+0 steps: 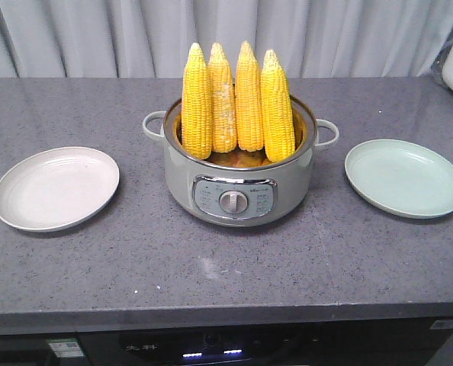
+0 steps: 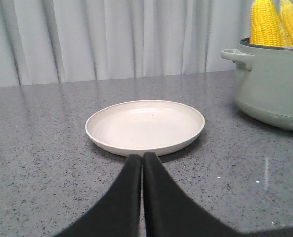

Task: Distribute corn equally

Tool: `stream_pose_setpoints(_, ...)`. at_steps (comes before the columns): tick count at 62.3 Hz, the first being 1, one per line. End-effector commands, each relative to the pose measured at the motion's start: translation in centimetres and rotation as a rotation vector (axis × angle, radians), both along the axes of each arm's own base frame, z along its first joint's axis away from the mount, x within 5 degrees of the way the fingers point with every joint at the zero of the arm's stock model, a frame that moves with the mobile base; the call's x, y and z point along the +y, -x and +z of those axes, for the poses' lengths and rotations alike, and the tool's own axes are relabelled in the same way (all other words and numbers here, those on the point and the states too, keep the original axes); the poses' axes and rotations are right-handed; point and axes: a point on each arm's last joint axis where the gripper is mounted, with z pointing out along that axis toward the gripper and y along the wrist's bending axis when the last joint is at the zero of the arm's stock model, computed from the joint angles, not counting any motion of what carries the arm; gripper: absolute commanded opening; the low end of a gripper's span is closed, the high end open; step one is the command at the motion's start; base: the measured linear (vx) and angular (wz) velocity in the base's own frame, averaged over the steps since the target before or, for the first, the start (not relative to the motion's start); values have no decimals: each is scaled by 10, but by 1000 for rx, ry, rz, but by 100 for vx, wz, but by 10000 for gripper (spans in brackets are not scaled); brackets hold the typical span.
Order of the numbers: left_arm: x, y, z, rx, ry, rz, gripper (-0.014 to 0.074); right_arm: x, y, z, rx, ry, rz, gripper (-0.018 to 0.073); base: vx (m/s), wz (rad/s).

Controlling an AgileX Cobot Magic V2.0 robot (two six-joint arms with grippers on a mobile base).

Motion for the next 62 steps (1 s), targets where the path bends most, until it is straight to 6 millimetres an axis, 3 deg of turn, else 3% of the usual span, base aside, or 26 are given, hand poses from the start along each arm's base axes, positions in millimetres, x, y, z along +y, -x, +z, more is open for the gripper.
stream_pose_setpoints(1, 1, 1, 6, -80, 19, 10, -6, 0, 0, 4, -67, 19, -3, -1, 2, 0)
stream_pose_setpoints(62, 1, 1, 6, -80, 19, 10, -6, 0, 0, 4, -67, 19, -3, -1, 2, 0)
